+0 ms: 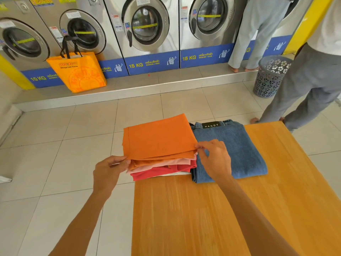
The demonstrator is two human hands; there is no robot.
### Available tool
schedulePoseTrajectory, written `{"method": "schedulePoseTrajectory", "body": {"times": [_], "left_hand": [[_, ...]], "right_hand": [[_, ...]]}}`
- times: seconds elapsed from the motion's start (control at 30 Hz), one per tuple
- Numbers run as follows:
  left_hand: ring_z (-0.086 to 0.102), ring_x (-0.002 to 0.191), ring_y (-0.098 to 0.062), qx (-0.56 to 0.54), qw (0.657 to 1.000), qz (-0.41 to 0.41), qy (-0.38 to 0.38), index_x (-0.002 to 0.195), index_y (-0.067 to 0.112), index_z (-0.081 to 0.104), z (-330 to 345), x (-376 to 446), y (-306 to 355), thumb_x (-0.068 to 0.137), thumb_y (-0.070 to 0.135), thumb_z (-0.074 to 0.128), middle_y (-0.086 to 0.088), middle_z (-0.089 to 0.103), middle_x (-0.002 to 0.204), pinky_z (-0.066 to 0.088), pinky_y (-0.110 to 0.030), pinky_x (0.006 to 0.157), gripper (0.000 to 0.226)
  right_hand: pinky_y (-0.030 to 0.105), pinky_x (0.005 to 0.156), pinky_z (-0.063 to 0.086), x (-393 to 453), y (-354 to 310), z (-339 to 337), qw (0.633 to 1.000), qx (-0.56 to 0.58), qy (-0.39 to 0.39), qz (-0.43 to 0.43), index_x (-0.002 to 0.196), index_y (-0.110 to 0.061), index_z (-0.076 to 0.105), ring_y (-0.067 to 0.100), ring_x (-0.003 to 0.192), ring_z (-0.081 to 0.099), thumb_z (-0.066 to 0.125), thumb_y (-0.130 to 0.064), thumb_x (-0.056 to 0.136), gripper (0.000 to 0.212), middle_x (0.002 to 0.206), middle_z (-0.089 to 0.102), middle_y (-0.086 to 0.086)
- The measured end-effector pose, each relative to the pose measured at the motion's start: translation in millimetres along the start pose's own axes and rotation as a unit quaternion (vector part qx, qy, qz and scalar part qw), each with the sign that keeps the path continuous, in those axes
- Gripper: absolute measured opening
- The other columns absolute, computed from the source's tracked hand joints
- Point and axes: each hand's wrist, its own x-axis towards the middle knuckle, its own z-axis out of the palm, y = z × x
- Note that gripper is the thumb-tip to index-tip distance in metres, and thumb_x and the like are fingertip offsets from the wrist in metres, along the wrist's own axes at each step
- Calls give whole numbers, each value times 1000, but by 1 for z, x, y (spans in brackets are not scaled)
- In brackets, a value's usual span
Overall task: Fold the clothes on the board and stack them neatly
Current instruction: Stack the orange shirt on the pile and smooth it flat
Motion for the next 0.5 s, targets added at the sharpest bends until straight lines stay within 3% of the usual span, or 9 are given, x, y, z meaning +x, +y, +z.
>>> {"method": "schedulePoseTrajectory", "body": {"times": [0.13, 0.23, 0.37, 0.5], "left_hand": [[74, 90, -28, -92, 996, -16, -12, 93, 17, 75, -14, -1, -11, 84, 13, 75, -6, 77, 92, 56, -47, 90, 11], [72, 87, -23, 27, 999, 26, 32, 91, 16, 74, -14, -1, -17, 84, 14, 76, -1, 75, 90, 58, -45, 88, 7], [66, 97, -13, 138, 985, 106, -7, 93, 26, 74, -4, -5, -10, 82, 21, 78, 13, 70, 100, 52, -25, 87, 13], [54, 109, -16, 205, 961, 175, 52, 92, 28, 70, 7, -6, 1, 87, 27, 68, 11, 66, 108, 45, -36, 96, 6]], "right_hand": [[28, 59, 49, 3, -5, -2, 1000, 11, -18, -14, 100, -32, 75, 12, 98, 48, 70, -26, 91, 12, 96, 57, -8], [32, 65, 52, 5, -11, 0, 998, 11, -47, -33, 101, -28, 76, 15, 102, 48, 69, -23, 91, 13, 104, 58, -5], [30, 66, 48, 11, -22, 4, 999, 3, -17, -30, 105, -21, 72, 22, 104, 51, 64, -17, 93, 15, 109, 61, 1], [34, 66, 46, 29, -43, 13, 999, 13, 7, 29, 114, -23, 62, 24, 108, 53, 59, -43, 92, 30, 112, 61, 1]]}}
